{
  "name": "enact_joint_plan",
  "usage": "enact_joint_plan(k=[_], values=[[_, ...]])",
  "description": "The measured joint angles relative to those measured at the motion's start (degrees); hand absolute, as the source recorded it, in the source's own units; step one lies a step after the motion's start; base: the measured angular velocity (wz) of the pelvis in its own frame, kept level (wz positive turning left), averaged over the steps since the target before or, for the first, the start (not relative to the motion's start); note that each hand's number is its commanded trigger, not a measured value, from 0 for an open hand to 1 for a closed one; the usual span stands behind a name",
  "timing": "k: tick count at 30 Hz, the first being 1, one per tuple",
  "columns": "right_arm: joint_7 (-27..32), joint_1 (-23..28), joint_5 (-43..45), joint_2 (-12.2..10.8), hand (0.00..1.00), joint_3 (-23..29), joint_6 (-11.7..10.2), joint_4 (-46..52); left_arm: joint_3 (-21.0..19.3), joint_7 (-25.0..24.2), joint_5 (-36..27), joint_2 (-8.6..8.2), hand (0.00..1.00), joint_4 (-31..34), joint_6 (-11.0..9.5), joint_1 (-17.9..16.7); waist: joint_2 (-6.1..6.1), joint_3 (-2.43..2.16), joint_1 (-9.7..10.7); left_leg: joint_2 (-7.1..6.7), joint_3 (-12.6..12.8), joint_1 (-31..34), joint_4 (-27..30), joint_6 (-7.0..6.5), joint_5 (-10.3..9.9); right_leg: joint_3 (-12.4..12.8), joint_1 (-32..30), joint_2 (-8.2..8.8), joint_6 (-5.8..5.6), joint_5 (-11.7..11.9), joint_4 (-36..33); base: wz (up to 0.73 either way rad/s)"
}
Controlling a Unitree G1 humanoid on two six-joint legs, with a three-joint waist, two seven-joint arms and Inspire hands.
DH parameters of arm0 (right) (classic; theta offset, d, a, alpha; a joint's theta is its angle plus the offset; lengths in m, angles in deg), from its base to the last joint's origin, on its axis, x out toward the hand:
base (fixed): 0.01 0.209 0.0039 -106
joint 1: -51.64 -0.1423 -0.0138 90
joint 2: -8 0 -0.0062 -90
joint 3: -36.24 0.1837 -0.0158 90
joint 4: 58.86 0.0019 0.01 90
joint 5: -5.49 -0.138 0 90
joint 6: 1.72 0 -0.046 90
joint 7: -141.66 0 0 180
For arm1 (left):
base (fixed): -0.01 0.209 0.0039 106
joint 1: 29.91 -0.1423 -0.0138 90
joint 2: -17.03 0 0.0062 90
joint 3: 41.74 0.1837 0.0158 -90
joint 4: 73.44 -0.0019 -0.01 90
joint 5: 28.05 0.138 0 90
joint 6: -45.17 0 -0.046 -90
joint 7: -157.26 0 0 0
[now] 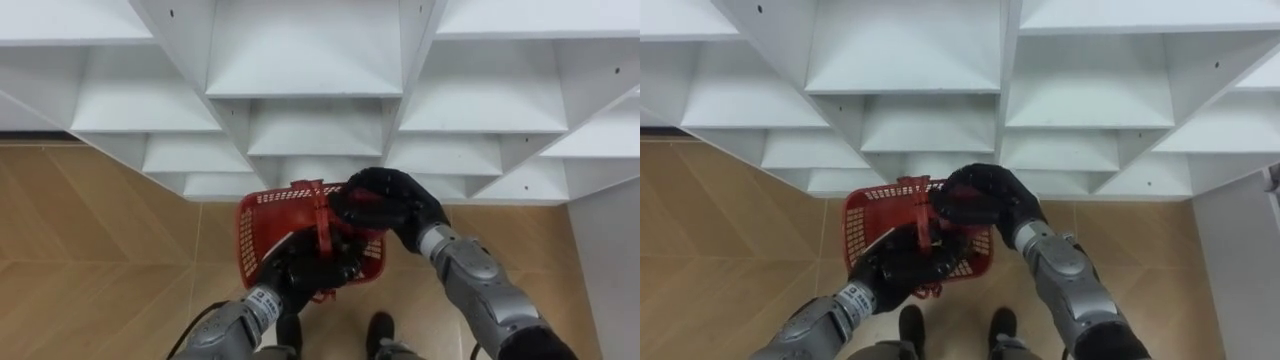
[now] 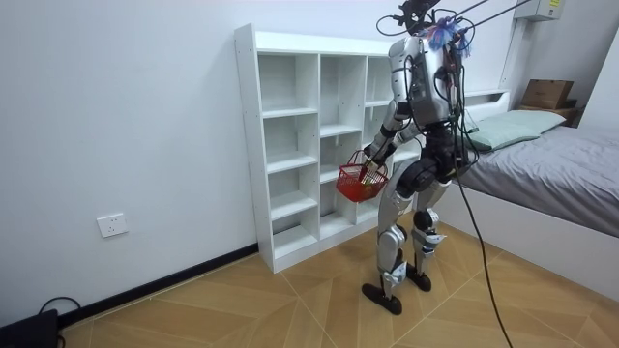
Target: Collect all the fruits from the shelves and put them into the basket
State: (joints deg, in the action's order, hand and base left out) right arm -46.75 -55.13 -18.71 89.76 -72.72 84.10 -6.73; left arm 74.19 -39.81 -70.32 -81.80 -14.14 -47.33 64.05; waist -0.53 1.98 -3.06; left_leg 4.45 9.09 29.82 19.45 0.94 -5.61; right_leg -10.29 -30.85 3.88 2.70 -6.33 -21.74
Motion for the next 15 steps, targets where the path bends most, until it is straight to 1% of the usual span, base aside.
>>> enact_joint_plan(k=[3,11,15], values=[[0.17,0.02,0.01,-0.49,0.00,0.14,0.00,0.00,-0.04,-0.26,0.00,0.02,1.00,0.00,0.00,0.00,0.00,0.00,0.13,0.00,0.01,0.00,0.01,0.00,0.00,0.01,0.02,-0.01,0.00,0.00,0.06,0.00],[0.17,0.05,0.02,-0.63,0.00,0.27,0.00,-0.01,-0.26,-1.03,0.02,0.01,1.00,0.00,0.04,-0.01,0.02,-0.01,0.33,0.01,0.00,-0.03,0.15,-0.01,0.01,0.04,0.01,-0.01,0.00,0.00,0.19,0.00],[0.17,0.05,0.01,-0.80,0.00,0.30,-0.01,-0.01,-0.54,-1.03,0.04,0.02,1.00,0.00,0.04,-0.01,0.02,-0.01,1.00,0.02,0.00,-0.05,0.19,-0.01,0.01,0.05,0.01,-0.01,0.00,0.00,0.16,0.00]])
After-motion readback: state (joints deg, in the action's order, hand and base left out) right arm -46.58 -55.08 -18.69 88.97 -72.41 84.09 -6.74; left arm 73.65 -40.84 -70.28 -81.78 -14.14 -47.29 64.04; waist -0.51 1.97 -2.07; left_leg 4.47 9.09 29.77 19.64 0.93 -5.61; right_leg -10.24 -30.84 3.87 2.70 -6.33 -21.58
